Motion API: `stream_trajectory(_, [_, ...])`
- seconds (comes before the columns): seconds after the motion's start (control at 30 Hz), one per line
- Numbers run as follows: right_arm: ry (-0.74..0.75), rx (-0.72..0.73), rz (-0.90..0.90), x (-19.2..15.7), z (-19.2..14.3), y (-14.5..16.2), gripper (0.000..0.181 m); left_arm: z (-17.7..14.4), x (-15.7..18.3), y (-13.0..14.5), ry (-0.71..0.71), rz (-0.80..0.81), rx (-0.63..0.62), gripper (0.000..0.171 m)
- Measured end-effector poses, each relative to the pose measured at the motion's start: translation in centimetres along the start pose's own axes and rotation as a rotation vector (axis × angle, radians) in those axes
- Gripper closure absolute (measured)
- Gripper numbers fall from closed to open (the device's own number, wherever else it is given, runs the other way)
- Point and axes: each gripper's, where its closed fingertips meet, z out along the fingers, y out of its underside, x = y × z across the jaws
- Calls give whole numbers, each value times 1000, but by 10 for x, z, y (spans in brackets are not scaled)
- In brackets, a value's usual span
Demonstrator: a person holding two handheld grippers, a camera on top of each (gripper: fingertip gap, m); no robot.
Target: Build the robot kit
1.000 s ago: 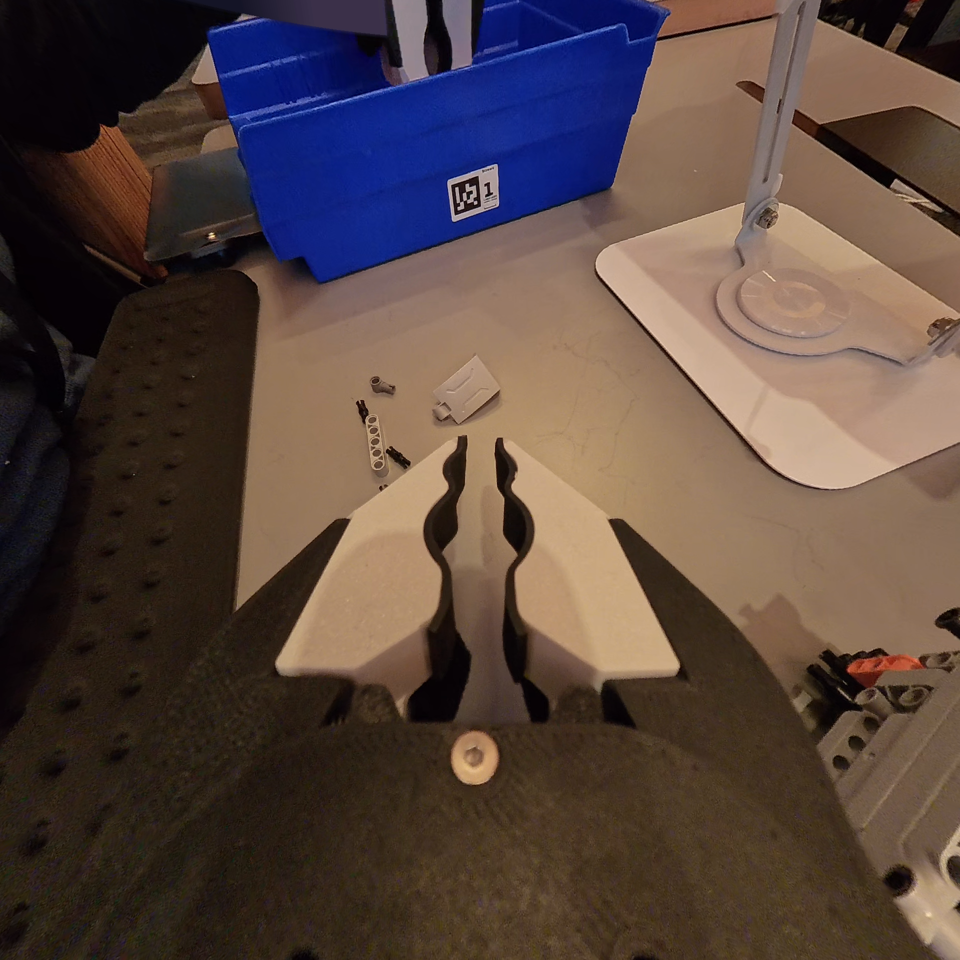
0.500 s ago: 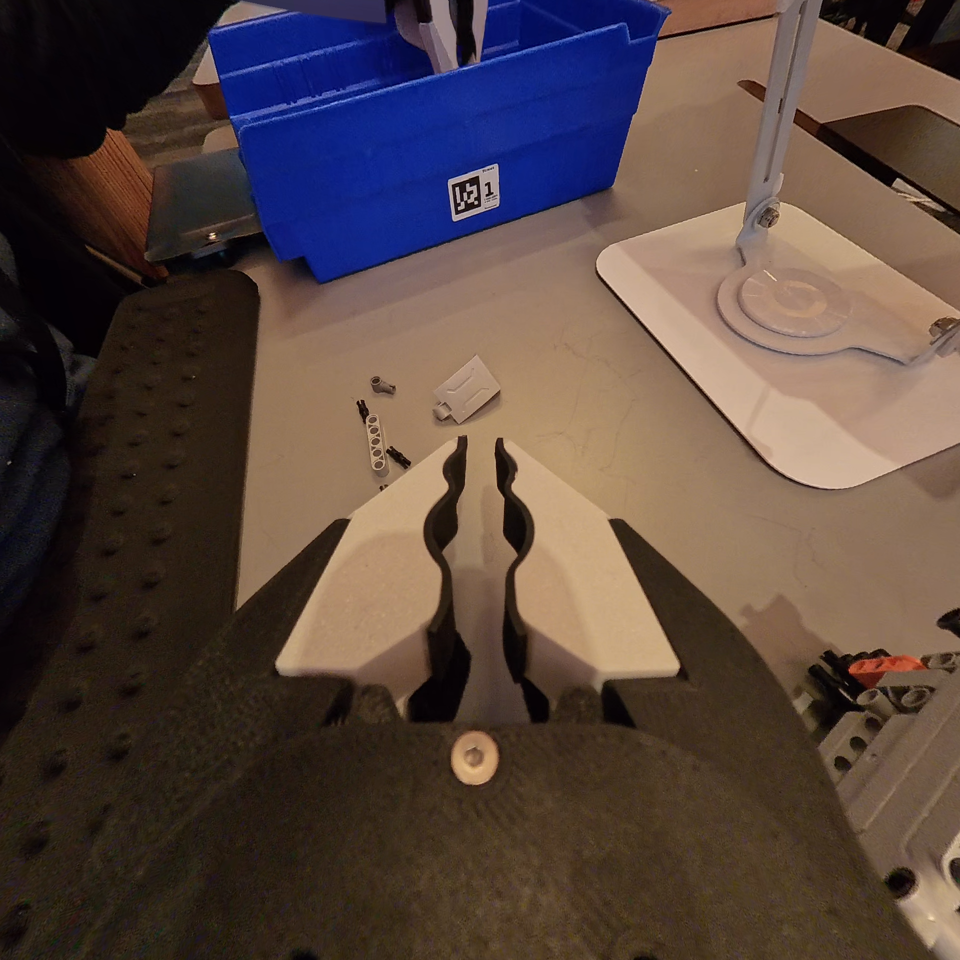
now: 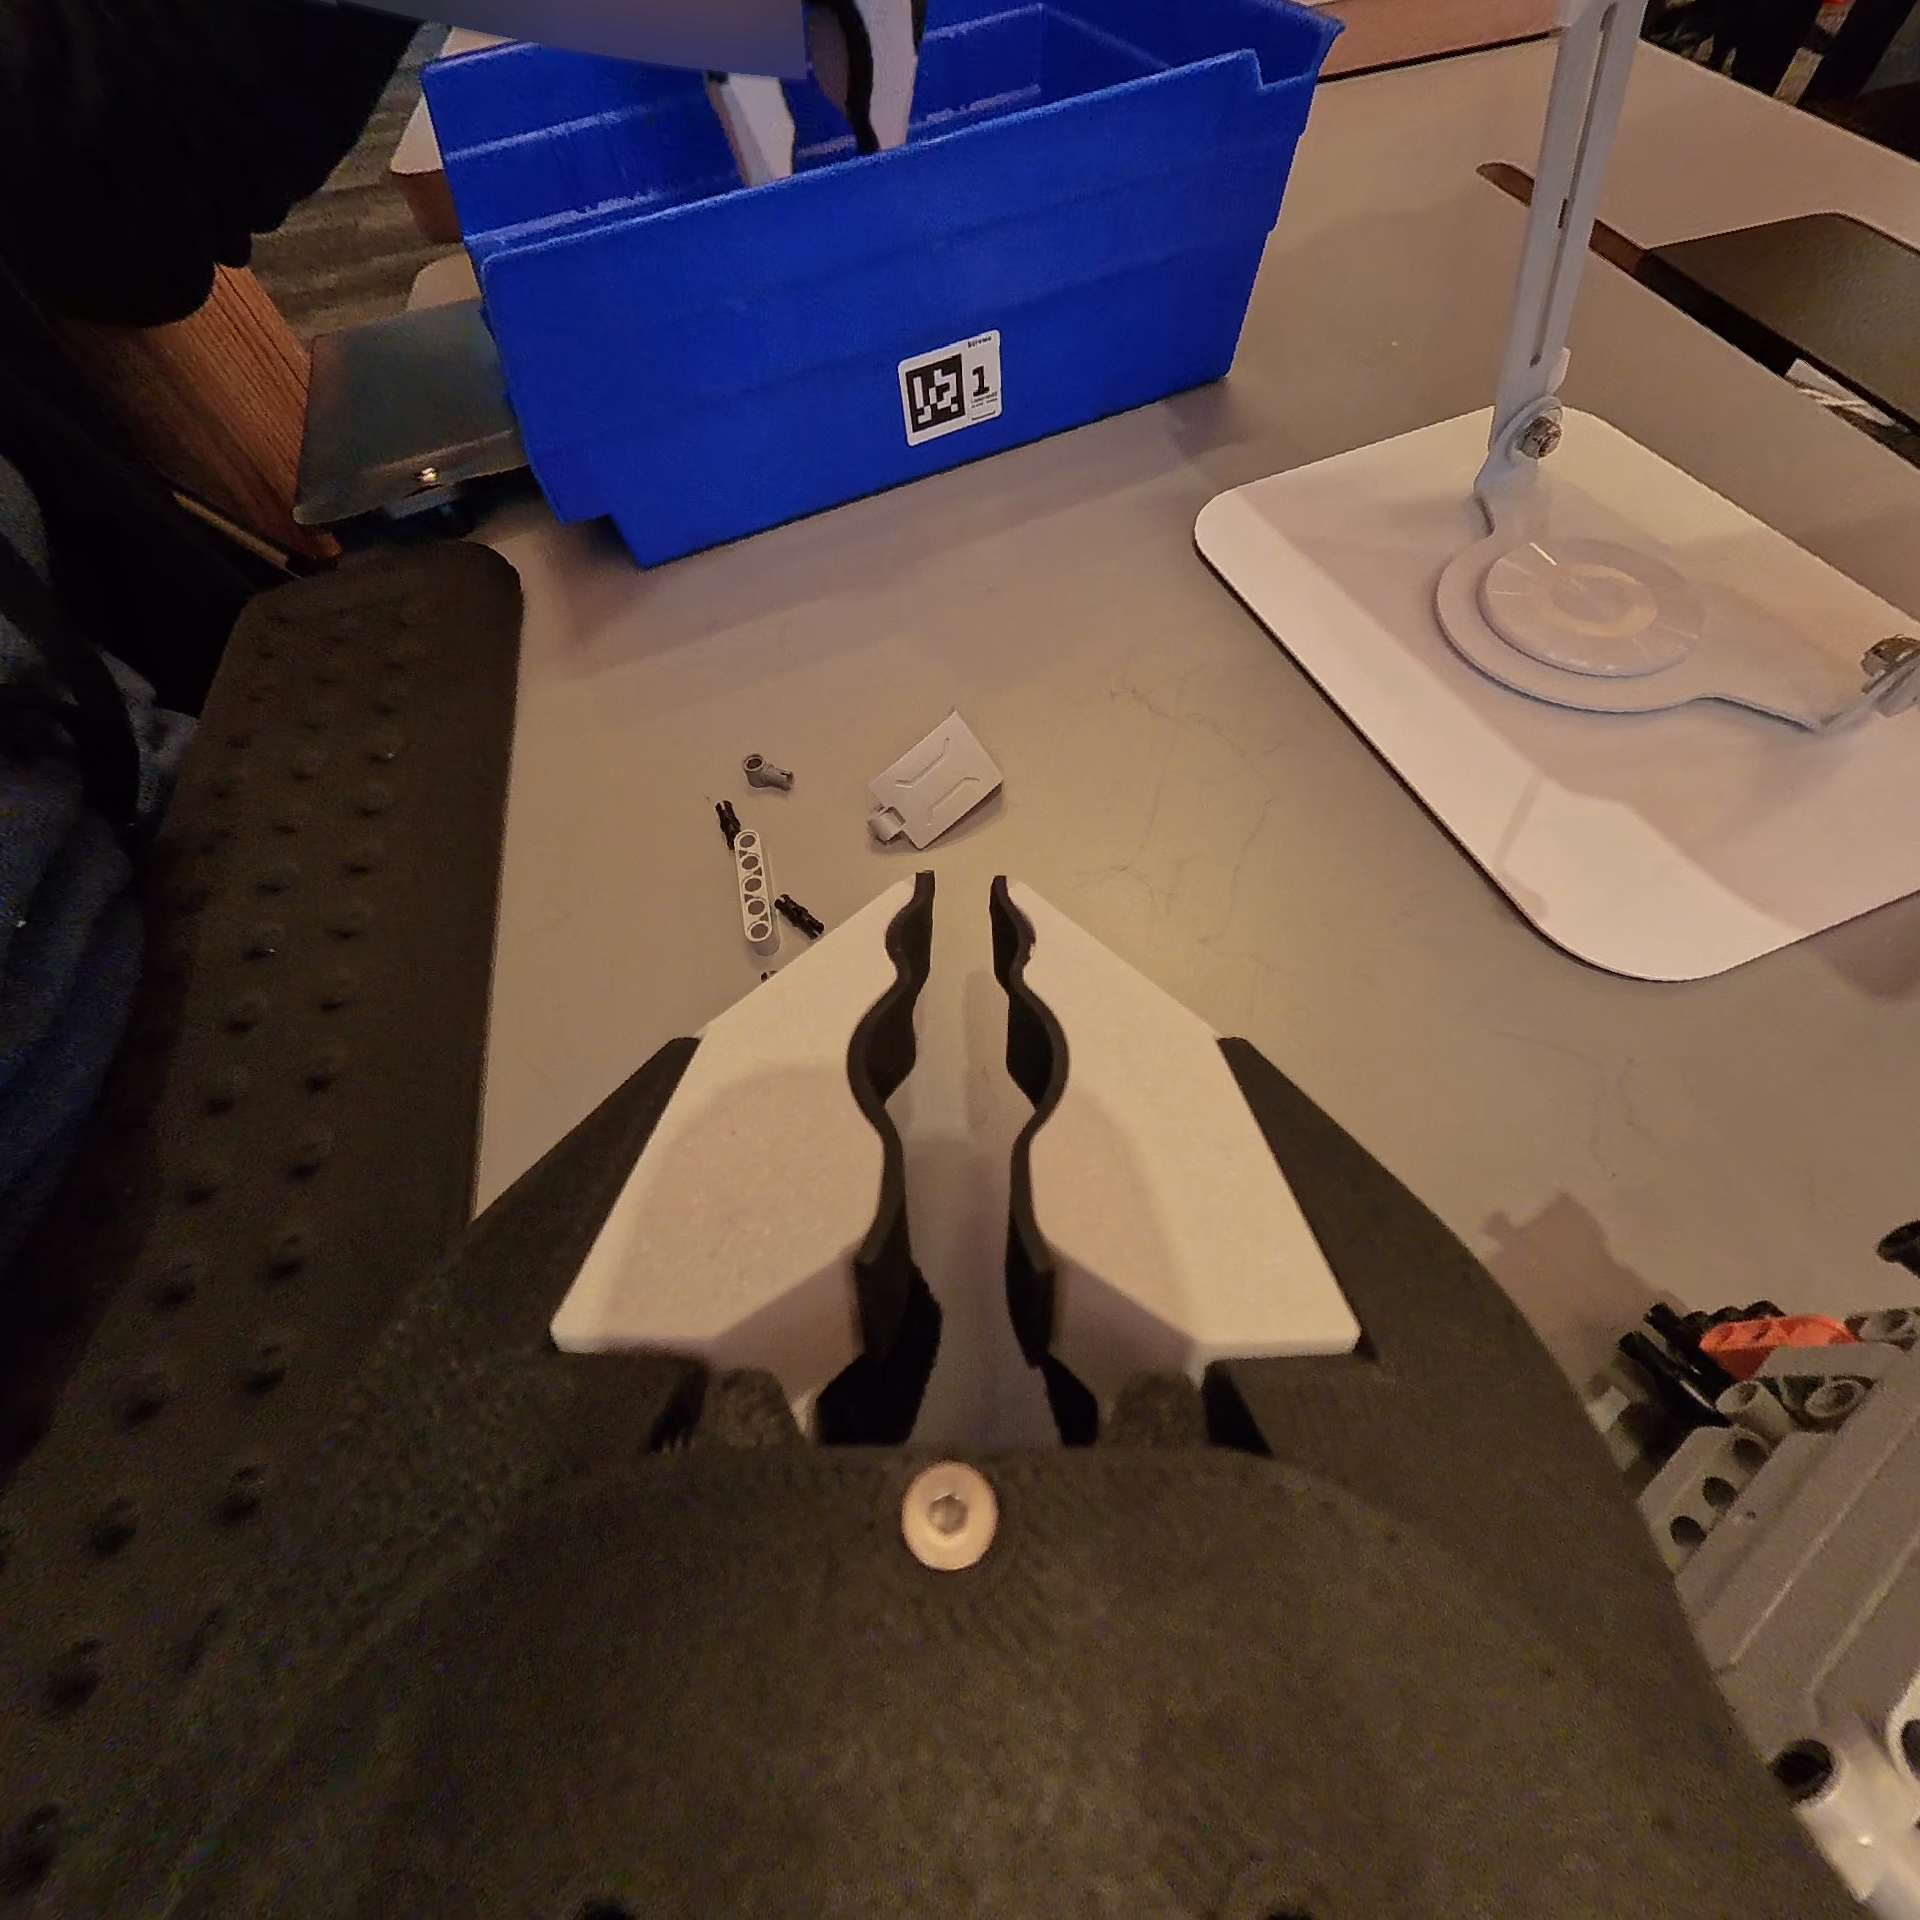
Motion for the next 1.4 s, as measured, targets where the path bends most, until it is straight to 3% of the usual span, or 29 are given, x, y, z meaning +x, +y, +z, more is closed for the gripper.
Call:
stream_trajectory(0.13, [-1, 1, -1, 0, 0, 0, 173, 13, 17, 8, 79, 37, -67, 128])
stream_trajectory(0.3, [-2, 0, 1, 0, 0, 0, 173, 18, 32, 2, 164, 54, -46, 122])
stream_trajectory(0.47, [-2, 1, 1, 0, 0, 0, 173, 23, 35, -3, 180, 60, -42, 140])
stream_trajectory(0.67, [-2, 1, 1, 0, 0, 0, 173, 22, 41, -6, 191, 97, -13, 143])
stream_trajectory(0.7, [-2, 1, 2, 0, 0, 0, 173, 19, 43, -7, 200, 105, 6, 165])
stream_trajectory(0.73, [-2, 2, 2, 0, 0, 0, 173, 16, 41, -9, 194, 102, 32, 171])
stream_trajectory(1.03, [-3, 0, 2, 0, 0, 0, 173, 6, 10, 8, 118, 11, 40, 171])
stream_trajectory(1.23, [-2, -1, 3, 0, 0, 0, 173, -3, -35, 17, -30, -121, 53, 170])
stream_trajectory(1.4, [-1, 0, 3, 0, 0, 0, 173, -5, -41, 24, -29, -159, 43, 149])
